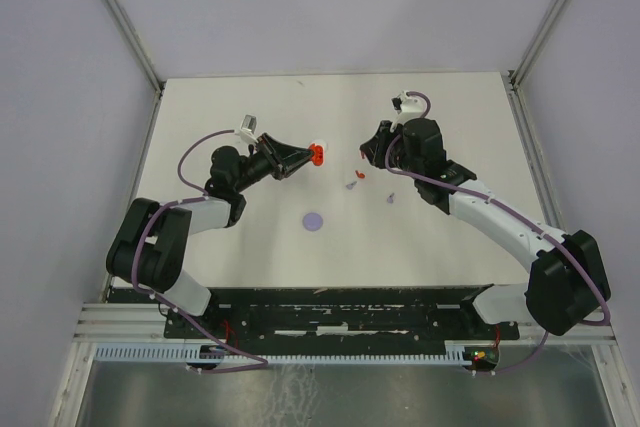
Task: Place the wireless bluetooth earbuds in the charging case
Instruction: Place the earbud in the charging case.
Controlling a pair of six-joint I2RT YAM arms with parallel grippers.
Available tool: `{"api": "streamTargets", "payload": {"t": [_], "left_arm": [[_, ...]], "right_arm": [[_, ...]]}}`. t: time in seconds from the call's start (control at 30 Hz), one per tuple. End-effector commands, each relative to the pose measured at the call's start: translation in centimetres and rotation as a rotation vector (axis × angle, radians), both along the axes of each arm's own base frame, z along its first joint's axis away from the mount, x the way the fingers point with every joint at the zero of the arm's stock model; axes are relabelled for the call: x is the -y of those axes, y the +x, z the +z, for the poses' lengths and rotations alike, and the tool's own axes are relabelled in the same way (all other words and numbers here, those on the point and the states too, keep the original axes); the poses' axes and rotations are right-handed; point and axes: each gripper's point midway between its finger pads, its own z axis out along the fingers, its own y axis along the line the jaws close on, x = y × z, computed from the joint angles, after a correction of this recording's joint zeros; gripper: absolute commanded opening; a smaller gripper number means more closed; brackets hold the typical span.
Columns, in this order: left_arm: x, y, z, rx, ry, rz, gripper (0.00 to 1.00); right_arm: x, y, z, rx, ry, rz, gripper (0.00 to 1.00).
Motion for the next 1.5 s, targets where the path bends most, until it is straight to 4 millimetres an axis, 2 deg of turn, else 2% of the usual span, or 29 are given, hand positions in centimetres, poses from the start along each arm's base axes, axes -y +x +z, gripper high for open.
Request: {"api": "streamTargets", "payload": {"t": [0.0,0.6,0.77,1.03,1.47], "left_arm": [[0.1,-0.6,2.0,0.078,-0.01,-0.017,0.03],[0.2,-0.6,1.9,0.075,-0.009,-0.02,0.03],[1.4,-0.7,2.0,0.061,-0.034,-0.067,0.03],[2.5,-1.0,2.7,-0.012,-0.249,-0.142,0.03],[3.1,0.1,3.1,-0.157,-0.375,-0.135,0.03]], "right_arm": [[0.1,0.6,3.3,0.076,0.041,-0.022,0.09],[-0.1,0.6,3.6,0.092,0.048,-0.006,0.09],[-1.6,0.5,5.0,0.187,0.11,0.077,0.1],[-3.2,0.9,6.5,0.33,0.172,0.151,0.08],[-5.7,1.0,5.2,0.474,0.161,0.25,0.05]]}}
